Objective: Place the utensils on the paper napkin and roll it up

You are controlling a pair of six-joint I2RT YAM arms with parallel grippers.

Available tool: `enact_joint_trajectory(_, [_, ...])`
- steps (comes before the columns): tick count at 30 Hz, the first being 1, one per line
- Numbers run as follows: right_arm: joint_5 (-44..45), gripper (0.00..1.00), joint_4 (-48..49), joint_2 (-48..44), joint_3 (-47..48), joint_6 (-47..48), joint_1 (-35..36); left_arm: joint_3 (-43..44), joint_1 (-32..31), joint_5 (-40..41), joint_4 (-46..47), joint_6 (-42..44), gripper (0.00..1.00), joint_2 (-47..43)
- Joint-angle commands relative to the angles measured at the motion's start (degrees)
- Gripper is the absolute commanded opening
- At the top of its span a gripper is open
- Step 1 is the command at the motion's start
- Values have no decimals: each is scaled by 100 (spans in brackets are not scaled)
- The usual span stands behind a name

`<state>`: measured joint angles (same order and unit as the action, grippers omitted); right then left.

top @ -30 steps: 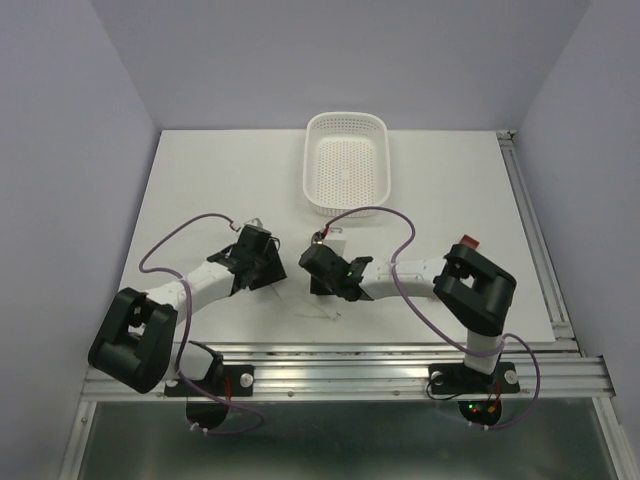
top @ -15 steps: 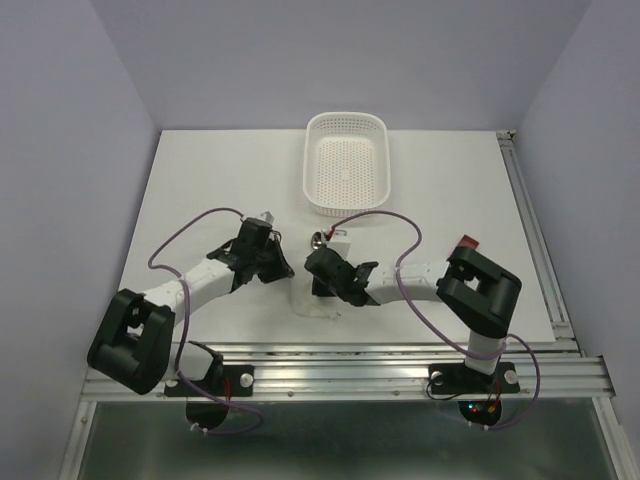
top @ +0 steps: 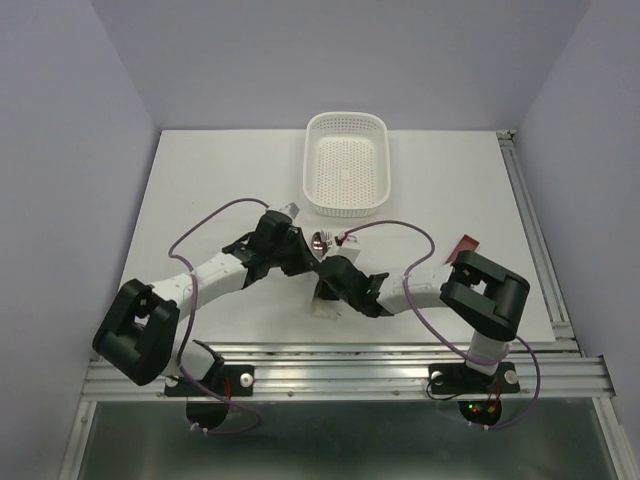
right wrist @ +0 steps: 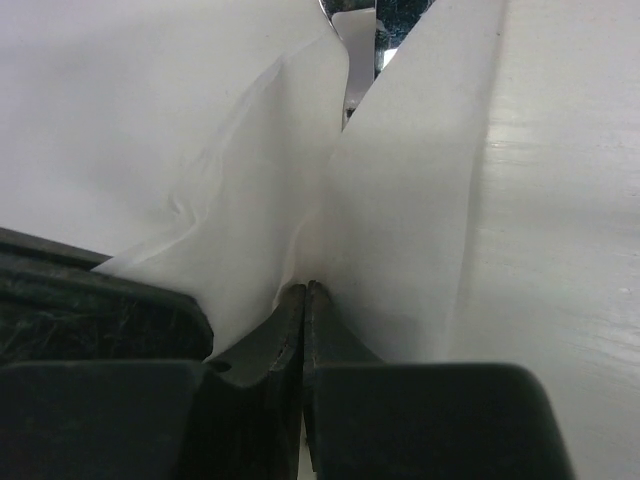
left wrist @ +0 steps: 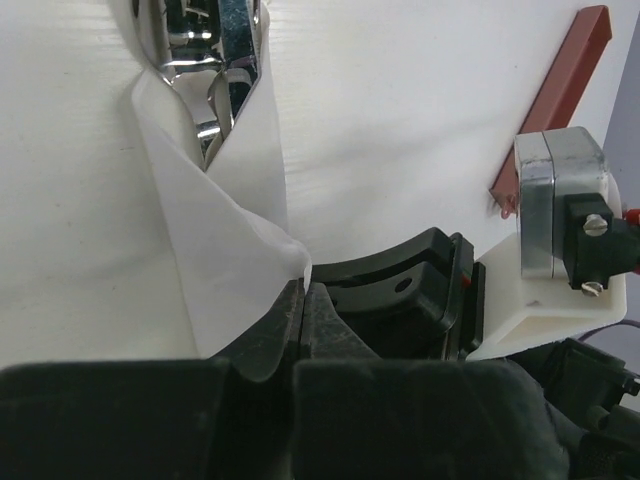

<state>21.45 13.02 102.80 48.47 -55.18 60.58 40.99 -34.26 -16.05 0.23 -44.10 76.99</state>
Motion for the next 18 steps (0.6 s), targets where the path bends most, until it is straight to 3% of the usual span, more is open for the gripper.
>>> enact_joint_trajectory(1, [-36,3,156,-137,-548,-2,77,383,-212,-135,583,-248,0,88])
enact_joint_trajectory(10, [-27,3,386,-480,-751,165,86,682,-239,23,504,-161,0,624])
enact_joint_trajectory(18, [113,3,-255,-1060,-628,350,86,761,-239,102,434,23,0,756])
